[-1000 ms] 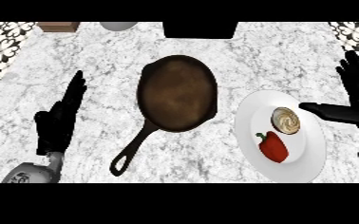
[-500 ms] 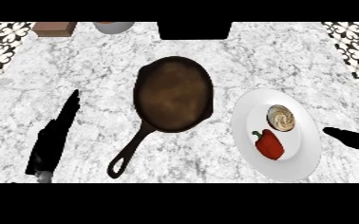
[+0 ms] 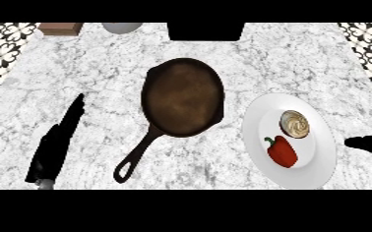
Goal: Pick the cupcake from the plate and place it in the pan
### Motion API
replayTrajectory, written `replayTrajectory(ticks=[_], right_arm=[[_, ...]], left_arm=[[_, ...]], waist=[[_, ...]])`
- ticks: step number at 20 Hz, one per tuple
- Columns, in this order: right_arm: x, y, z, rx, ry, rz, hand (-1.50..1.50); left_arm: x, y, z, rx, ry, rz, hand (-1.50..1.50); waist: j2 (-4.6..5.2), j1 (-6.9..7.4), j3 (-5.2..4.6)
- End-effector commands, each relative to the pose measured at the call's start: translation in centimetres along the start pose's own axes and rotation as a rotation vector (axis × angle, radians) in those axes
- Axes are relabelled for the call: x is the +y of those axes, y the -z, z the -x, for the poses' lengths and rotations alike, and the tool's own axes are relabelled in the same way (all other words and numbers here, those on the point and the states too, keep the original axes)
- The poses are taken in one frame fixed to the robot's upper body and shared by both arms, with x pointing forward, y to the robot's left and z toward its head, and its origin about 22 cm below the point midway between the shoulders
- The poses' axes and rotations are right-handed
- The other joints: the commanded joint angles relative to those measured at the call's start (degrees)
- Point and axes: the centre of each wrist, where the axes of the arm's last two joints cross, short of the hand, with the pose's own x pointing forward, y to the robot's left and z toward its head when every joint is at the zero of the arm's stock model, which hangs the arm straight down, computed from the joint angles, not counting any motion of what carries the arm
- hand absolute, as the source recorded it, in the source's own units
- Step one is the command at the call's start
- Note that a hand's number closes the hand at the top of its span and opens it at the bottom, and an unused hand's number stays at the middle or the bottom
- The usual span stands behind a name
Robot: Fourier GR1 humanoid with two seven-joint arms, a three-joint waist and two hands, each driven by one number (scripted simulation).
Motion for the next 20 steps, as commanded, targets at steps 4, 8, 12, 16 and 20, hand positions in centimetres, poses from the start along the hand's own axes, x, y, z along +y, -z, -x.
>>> replayTrajectory(ticks=[4, 8, 12, 16, 20], right_arm=[[-0.1, 0.4, -5.5, 0.030, -0.105, -0.163, -1.50], [0.8, 2.3, -9.0, 0.106, -0.111, -0.202, -1.50], [3.6, 3.3, -11.2, 0.134, -0.179, -0.279, -1.50], [5.1, 2.8, -12.1, 0.186, -0.286, -0.317, -1.50], [4.6, 4.4, -11.5, 0.265, -0.395, -0.393, -1.50]], left_arm=[[1.0, -0.4, 0.8, 0.007, -0.005, -0.007, 0.00], [0.2, 1.1, -0.5, -0.010, -0.015, 0.016, 0.00], [-0.8, 0.7, 1.1, -0.025, 0.009, 0.002, 0.00], [-2.1, 0.6, -0.4, -0.017, -0.002, -0.009, 0.00], [-0.2, -0.6, 0.4, -0.007, 0.000, 0.016, 0.00]], waist=[[0.08, 0.17, 0.03], [0.18, 0.35, 0.05], [0.26, 0.69, 0.04], [0.10, 0.24, 0.04], [0.17, 0.71, 0.04]])
